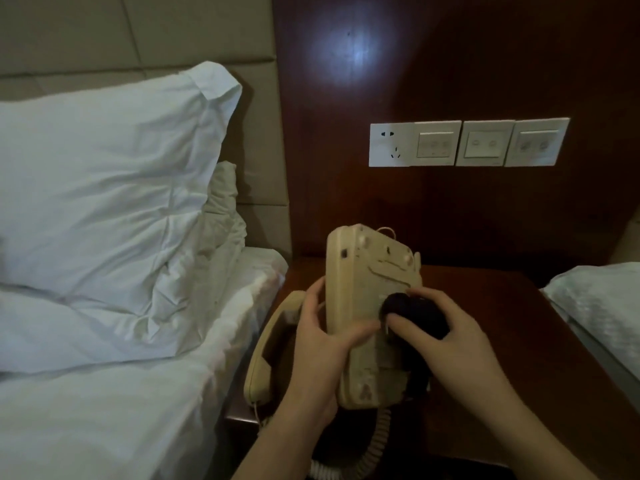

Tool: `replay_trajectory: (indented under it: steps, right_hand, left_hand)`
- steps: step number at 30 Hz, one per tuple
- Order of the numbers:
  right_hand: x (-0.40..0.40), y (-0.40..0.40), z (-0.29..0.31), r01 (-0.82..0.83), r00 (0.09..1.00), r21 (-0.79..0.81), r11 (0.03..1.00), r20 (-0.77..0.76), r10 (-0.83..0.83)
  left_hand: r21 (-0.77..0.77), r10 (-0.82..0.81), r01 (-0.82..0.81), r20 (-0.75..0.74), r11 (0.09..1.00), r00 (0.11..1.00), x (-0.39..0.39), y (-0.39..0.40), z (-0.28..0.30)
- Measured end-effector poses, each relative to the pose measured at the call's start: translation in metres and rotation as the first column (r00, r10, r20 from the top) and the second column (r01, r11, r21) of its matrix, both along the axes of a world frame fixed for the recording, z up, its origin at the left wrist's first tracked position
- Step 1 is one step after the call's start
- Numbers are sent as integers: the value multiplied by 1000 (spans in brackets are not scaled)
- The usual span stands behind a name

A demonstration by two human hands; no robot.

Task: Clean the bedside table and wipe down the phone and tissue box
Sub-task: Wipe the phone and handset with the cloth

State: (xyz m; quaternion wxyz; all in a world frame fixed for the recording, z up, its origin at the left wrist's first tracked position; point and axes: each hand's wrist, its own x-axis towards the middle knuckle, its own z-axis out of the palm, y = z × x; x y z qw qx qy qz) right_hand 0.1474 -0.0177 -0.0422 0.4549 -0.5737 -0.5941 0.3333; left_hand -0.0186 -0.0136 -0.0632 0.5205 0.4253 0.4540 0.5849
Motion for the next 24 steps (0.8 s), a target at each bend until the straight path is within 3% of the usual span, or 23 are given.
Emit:
replay_trajectory:
  steps: [2,5,9,16,24]
  right_hand:
    - [-8,5,4,-16,998,8,1000,-57,17]
    - [-10,7,14,-52,960,1,999,-276,50]
    - [-5,4,21,-92,908,-38,995,-413,68]
    - [22,-3,21,-91,902,-111,990,-431,34]
    - [76,-5,-10,-24,926,-408,912,-354,-134]
  left_hand:
    - [113,38,-26,-109,993,993,7,-5,12]
    - [243,97,-36,-244,969,965,15,-6,25]
    - [293,118,-18,-328,956,937,27,-5,28]
    - [177,-18,65,-253,982,967,49,7,25]
    - [189,39,49,-432,981,901,105,5,-13]
